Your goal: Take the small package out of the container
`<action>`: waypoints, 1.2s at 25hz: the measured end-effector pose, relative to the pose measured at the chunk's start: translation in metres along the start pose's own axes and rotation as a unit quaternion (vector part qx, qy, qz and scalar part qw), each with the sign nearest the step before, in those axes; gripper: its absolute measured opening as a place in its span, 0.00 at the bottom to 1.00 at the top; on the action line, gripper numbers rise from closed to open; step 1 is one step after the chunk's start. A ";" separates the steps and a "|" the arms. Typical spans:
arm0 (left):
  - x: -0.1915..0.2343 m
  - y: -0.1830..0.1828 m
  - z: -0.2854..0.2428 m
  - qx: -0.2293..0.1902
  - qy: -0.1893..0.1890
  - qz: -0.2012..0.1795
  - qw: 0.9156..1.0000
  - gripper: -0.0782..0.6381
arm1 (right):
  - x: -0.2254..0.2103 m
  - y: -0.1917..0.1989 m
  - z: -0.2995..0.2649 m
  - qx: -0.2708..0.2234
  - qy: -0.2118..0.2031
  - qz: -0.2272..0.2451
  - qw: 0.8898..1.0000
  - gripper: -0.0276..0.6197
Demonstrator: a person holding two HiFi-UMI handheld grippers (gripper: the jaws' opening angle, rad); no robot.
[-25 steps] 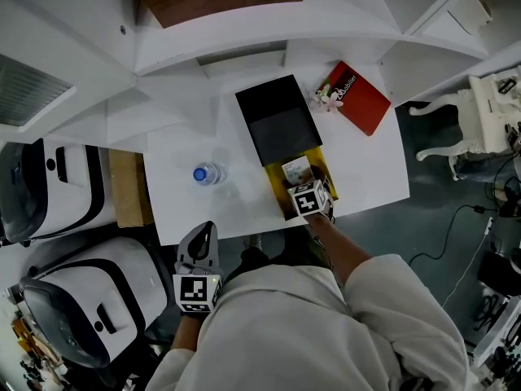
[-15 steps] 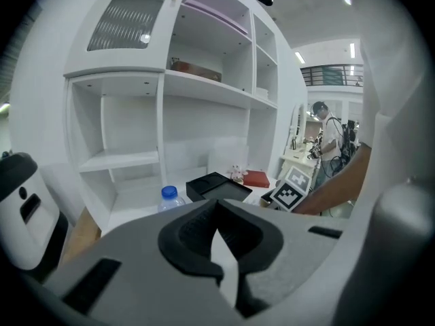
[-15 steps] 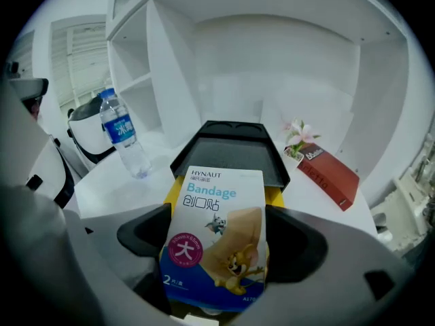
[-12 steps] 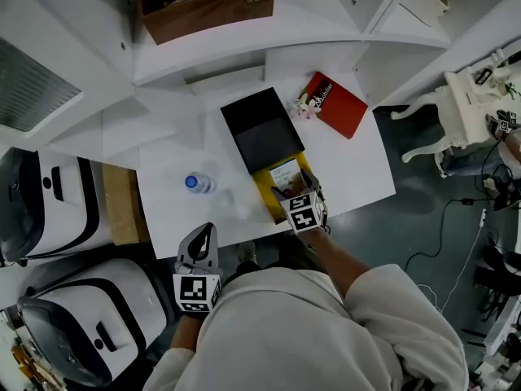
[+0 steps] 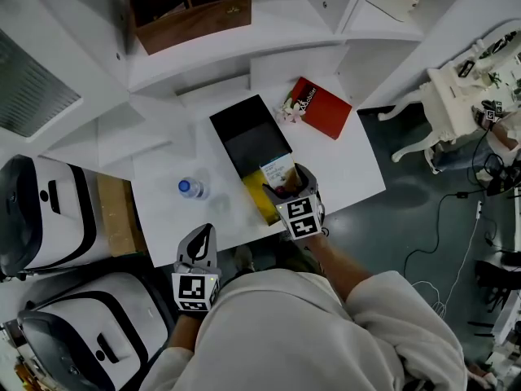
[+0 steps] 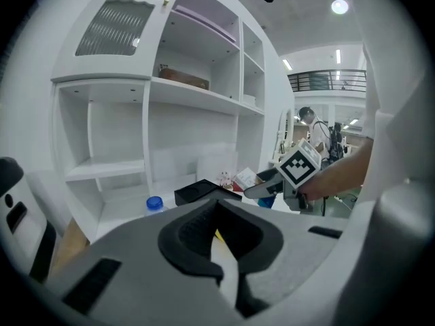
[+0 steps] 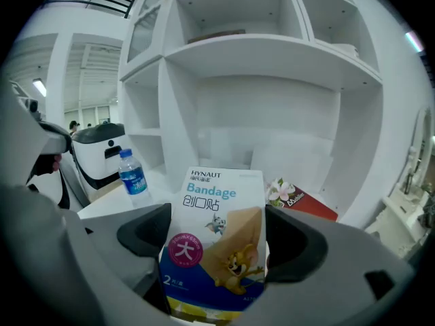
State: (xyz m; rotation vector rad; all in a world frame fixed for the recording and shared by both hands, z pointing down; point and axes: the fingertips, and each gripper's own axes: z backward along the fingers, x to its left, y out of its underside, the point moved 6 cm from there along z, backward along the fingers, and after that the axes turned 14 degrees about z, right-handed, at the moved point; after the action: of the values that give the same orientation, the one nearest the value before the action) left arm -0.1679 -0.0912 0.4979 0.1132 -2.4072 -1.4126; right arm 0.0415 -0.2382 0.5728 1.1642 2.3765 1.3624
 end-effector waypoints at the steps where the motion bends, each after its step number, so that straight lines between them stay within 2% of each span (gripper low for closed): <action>1: -0.001 -0.001 0.000 -0.005 0.001 -0.002 1.000 0.12 | -0.001 -0.004 0.004 -0.007 0.004 0.003 1.000 0.70; 7: -0.004 -0.003 -0.002 0.000 0.013 -0.007 1.000 0.12 | -0.005 -0.027 0.026 -0.044 0.024 0.014 0.999 0.71; 21: -0.011 -0.016 -0.013 -0.017 0.036 -0.025 0.999 0.12 | -0.017 -0.072 0.073 -0.121 0.064 0.029 0.990 0.71; 26: -0.015 -0.015 -0.016 0.001 0.043 -0.025 0.999 0.12 | -0.021 -0.086 0.091 -0.150 0.078 0.032 0.985 0.71; 30: -0.016 -0.020 -0.018 -0.018 0.047 -0.032 0.998 0.12 | -0.024 -0.094 0.104 -0.168 0.085 0.032 0.982 0.71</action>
State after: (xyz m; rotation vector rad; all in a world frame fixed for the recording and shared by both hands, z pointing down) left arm -0.1487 -0.1126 0.4848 0.2439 -2.3203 -1.4450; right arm 0.0566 -0.2126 0.4338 1.0717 2.1107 1.8643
